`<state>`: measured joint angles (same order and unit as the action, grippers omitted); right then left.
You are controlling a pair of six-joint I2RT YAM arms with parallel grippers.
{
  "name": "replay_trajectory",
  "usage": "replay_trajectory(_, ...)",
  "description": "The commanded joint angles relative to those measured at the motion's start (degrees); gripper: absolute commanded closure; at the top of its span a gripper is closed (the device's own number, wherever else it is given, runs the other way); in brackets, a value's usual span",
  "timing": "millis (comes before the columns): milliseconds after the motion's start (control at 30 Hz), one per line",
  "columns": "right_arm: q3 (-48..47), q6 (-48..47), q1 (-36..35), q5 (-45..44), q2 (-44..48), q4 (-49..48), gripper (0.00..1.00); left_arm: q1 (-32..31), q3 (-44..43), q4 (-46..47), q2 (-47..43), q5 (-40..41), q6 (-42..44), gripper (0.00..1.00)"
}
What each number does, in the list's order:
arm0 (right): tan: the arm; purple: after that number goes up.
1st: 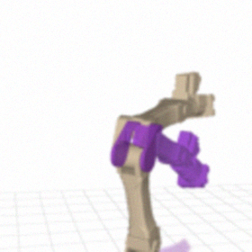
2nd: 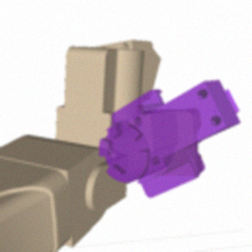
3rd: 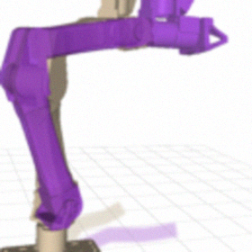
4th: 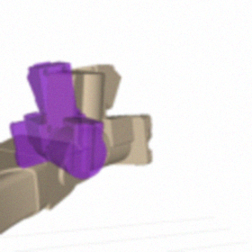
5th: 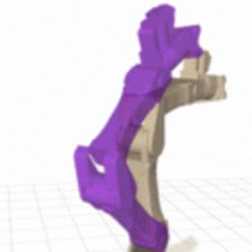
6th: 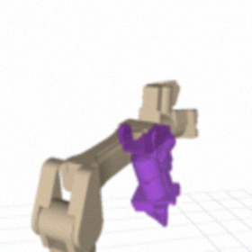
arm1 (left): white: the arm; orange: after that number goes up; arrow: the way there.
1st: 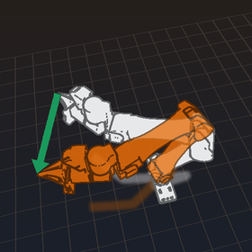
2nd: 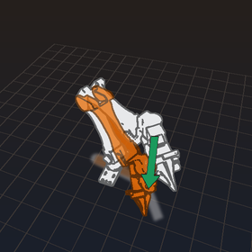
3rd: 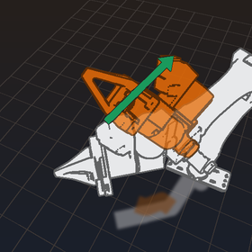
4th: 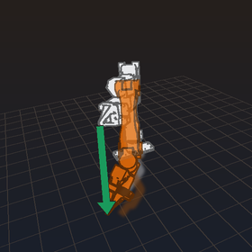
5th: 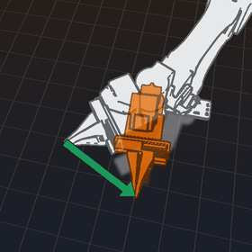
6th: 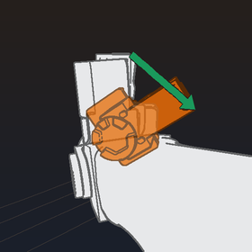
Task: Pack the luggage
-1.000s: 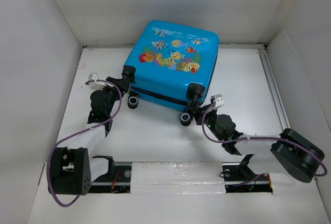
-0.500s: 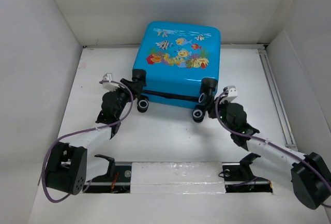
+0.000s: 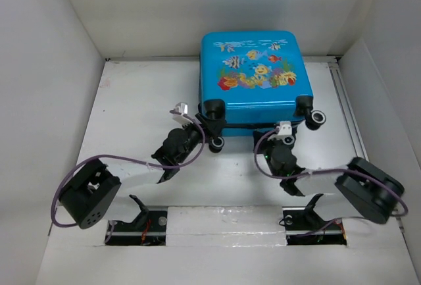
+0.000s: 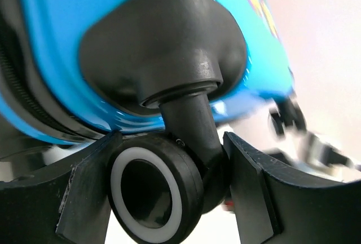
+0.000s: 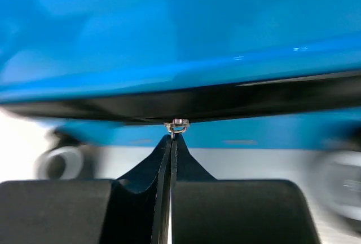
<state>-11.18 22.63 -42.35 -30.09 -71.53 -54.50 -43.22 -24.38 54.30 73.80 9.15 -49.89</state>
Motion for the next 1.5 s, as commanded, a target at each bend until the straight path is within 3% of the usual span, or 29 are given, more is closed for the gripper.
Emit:
replay_trajectory(0,-2.70,-4.18,-8.45,2.03,-9.66,-19.85,1.00,-4.59,-5.50,9.58,3.10,-14.07,-4.33,1.00)
replay_trajectory(300,-14.39,-2.86,-8.98,25.93,-11.62,-5.55,1.00,-9.06,-6.03,10.47,0.22,-15.12,-4.96,1.00)
replay_trajectory(500,-17.82,-0.13,-12.31,39.30,-11.62,-5.36,1.00,-11.62,-6.03,9.60,-3.04,-14.07,-4.43,1.00)
replay_trajectory(633,-19.23,-0.13,-16.18,41.34,-11.62,0.17,1.00,-11.62,-4.89,6.26,-6.99,-11.00,-2.41,1.00)
replay_trajectory(767,-16.95,-0.74,-16.89,36.69,-5.92,6.39,1.00,-11.62,-3.14,0.73,-13.14,-6.00,-0.39,1.00)
replay_trajectory(867,-18.18,-3.55,-14.44,31.50,1.79,19.98,1.00,-11.01,-1.99,-4.28,-18.68,-3.79,0.14,1.00)
replay_trajectory(967,-18.79,-4.70,-8.91,30.00,7.78,26.10,1.00,-11.01,-1.37,-7.19,-22.29,-0.80,1.64,1.00)
replay_trajectory(1067,-18.79,-4.70,-2.05,34.64,10.52,30.06,1.00,-10.48,0.04,-7.72,-23.35,-0.27,1.64,1.00)
replay_trajectory(1167,-20.10,-4.70,-1.16,39.04,11.06,30.68,1.00,-10.48,0.65,-6.32,-21.69,-2.03,0.33,1.00)
replay_trajectory(1233,-20.11,-1.64,-3.78,39.75,9.05,27.81,1.00,-11.00,0.65,-4.57,-19.85,-4.04,-0.47,1.00)
replay_trajectory(1367,-25.28,-0.65,-16.67,40.29,-0.52,23.64,1.00,-11.62,-0.49,-3.15,-18.26,-6.06,-1.00,1.00)
replay_trajectory(1467,-29.16,-1.19,-19.18,38.79,-5.28,23.48,1.00,-11.62,-0.49,-2.62,-19.47,-6.59,-1.62,1.00)
